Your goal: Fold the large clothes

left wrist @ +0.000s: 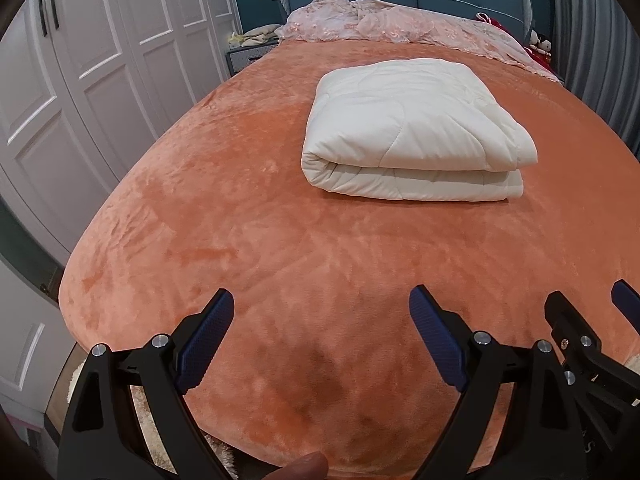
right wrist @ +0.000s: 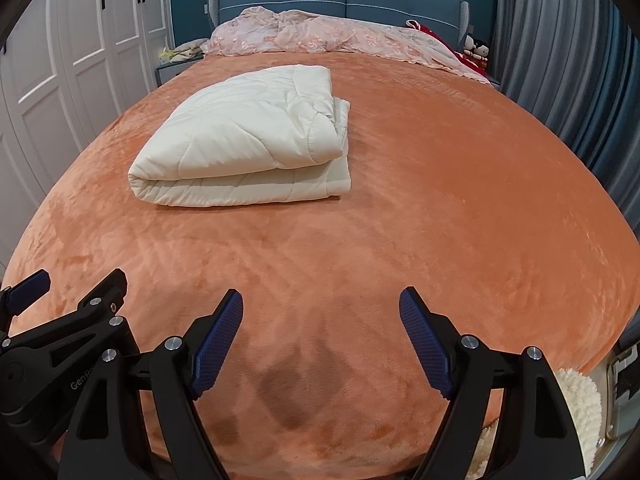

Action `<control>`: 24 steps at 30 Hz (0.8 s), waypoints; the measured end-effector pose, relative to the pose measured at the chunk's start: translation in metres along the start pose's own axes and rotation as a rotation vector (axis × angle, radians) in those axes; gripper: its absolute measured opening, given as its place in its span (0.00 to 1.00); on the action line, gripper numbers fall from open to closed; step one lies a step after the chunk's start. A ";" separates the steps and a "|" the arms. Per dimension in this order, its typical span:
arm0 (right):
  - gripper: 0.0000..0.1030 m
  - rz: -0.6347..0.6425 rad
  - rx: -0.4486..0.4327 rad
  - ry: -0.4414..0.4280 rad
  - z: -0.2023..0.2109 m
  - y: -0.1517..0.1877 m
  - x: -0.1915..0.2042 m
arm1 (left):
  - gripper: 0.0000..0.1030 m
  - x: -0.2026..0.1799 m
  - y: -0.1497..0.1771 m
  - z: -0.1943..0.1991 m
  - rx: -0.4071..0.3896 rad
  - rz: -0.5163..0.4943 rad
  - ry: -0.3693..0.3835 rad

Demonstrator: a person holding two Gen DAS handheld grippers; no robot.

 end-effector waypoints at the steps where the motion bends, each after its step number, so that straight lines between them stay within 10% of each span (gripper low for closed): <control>1: 0.76 0.001 0.001 -0.001 0.000 0.000 0.000 | 0.84 0.000 0.000 0.000 0.001 -0.001 -0.001; 24: 0.76 -0.010 -0.004 -0.003 0.005 0.001 0.004 | 0.83 0.002 -0.002 0.004 -0.001 -0.011 -0.025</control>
Point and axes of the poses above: each gripper's, at about its wrist camera, not at the fingertips, and z roughly against the way its jaws point, x to its left, y to its underside, the point moved 9 cm from there along -z, roughly the way its jaws point, and after that the axes turned 1 degree about y, right-handed, at the moved point
